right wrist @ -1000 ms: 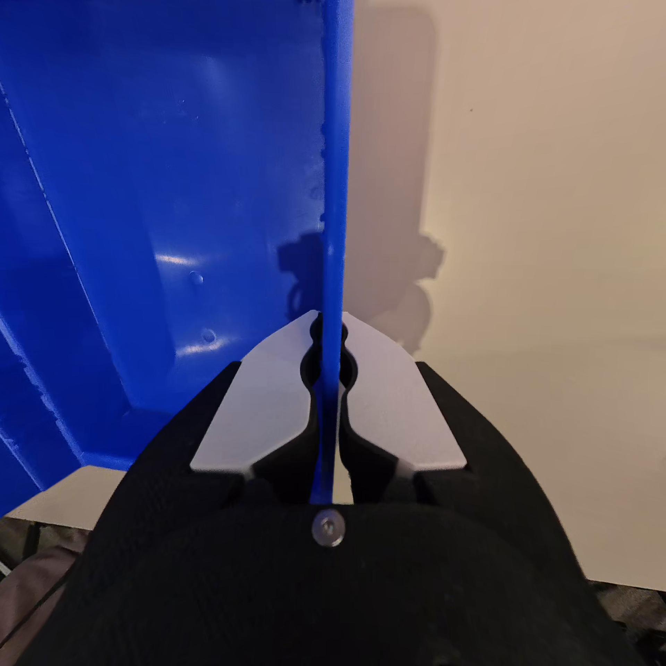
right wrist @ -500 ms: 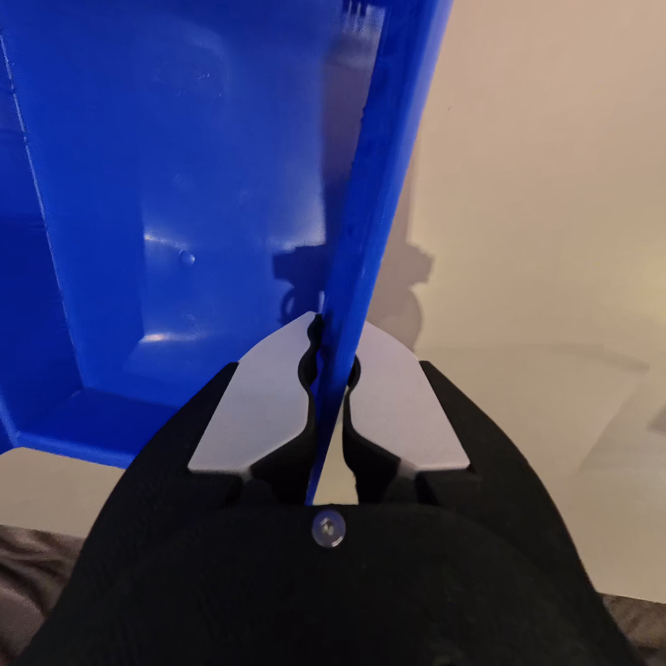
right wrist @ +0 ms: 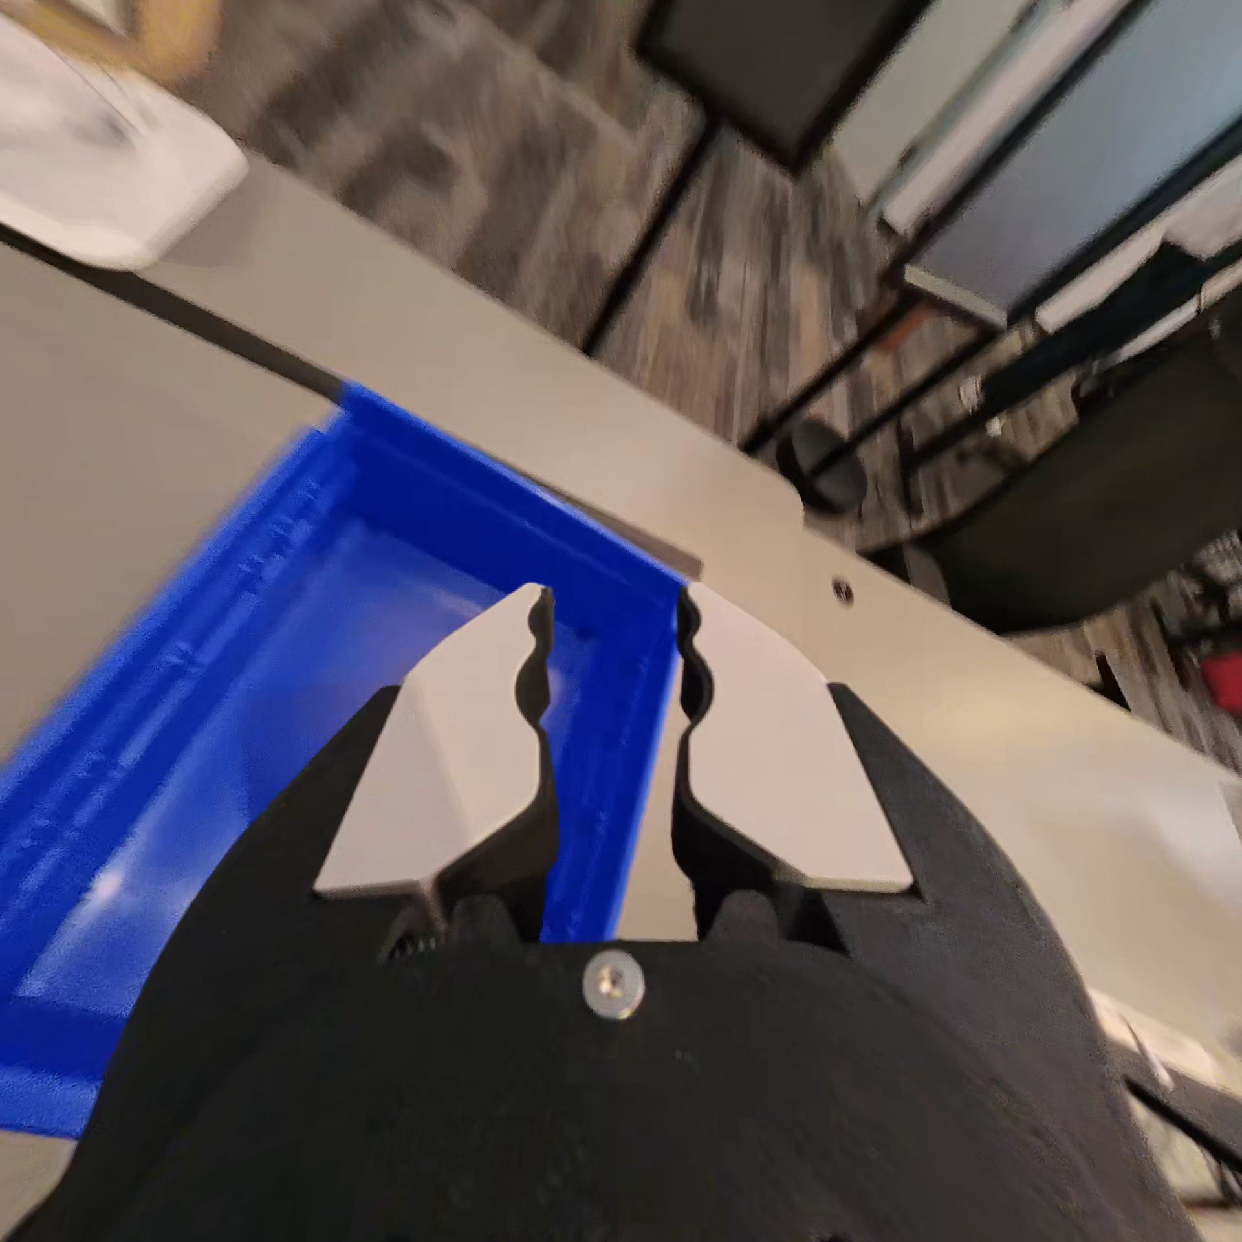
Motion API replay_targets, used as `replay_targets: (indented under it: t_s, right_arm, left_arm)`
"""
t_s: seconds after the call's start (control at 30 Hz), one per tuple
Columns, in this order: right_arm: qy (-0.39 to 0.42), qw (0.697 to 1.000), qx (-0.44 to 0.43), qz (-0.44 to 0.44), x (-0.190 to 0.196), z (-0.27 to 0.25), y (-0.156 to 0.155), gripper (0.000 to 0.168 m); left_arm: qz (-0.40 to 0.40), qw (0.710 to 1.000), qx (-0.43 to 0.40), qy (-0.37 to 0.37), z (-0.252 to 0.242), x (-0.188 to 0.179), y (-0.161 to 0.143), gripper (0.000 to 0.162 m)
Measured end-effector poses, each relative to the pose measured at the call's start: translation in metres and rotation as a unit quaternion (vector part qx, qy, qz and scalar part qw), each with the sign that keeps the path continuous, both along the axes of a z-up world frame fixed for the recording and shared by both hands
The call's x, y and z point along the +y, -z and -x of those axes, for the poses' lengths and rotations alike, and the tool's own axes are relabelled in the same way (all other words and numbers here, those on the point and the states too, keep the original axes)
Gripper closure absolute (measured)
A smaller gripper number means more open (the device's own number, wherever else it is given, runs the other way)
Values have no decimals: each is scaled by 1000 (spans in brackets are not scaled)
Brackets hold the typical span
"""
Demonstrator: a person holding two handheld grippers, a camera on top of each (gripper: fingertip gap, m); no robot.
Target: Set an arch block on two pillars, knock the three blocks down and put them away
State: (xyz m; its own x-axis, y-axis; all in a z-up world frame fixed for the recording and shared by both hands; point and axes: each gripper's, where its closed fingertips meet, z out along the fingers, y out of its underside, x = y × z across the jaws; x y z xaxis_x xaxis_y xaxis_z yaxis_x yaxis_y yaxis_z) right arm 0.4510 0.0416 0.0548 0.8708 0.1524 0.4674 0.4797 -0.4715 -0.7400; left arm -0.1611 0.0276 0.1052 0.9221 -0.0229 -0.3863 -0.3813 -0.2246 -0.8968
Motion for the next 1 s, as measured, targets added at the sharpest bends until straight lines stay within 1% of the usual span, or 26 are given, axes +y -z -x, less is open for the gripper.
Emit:
replay_targets:
  t_s: [0.1, 0.13, 0.23, 0.33, 0.4, 0.43, 0.47, 0.57, 0.67, 0.77, 0.83, 0.93, 1.0]
  right_arm:
    - [-52, 997, 35, -49, -2, 43, -19, 126]
    - [-65, 995, 49, -63, -3, 56, -23, 122]
    - [-102, 982, 101, -126, -3, 89, -42, 113]
    - [-130, 951, 142, -242, -10, 110, -77, 113]
    - [-131, 925, 156, -322, -15, 114, -99, 108]
    - [-134, 918, 163, -337, -16, 118, -104, 106]
    - [-140, 919, 167, -328, -15, 124, -102, 106]
    - [-153, 934, 171, -275, -8, 139, -81, 106]
    - [-159, 938, 174, -253, -3, 146, -63, 106]
    - [-155, 948, 177, -216, 0, 152, -48, 103]
    - [-158, 949, 174, -210, -2, 158, -46, 100]
    - [-162, 956, 143, -201, -8, 168, -44, 91]
    - [-173, 955, 130, -204, -15, 178, -48, 88]
  left_arm:
    - [-4, 1000, -2, -1, -3, 0, -1, 104]
    - [-4, 1000, -2, -3, -4, 0, -1, 103]
    - [-7, 1000, 2, -7, -5, 0, -1, 102]
    - [-13, 1000, 2, -13, -5, 0, -3, 101]
    - [-18, 1000, -3, -14, -5, 0, -5, 99]
    - [-19, 1000, -4, -13, -5, 0, -5, 99]
    - [-20, 1000, -6, -13, -6, 0, -5, 98]
    - [-22, 1000, -11, -10, -7, 2, -5, 96]
    - [-28, 1000, -13, -2, -12, 4, -5, 91]
    - [-35, 999, -18, 10, -21, 4, -6, 83]
    - [-41, 998, -31, 23, -28, 3, -8, 78]
    - [-49, 997, -45, 47, -40, 1, -11, 69]
    - [-48, 996, -46, 56, -46, 0, -10, 66]
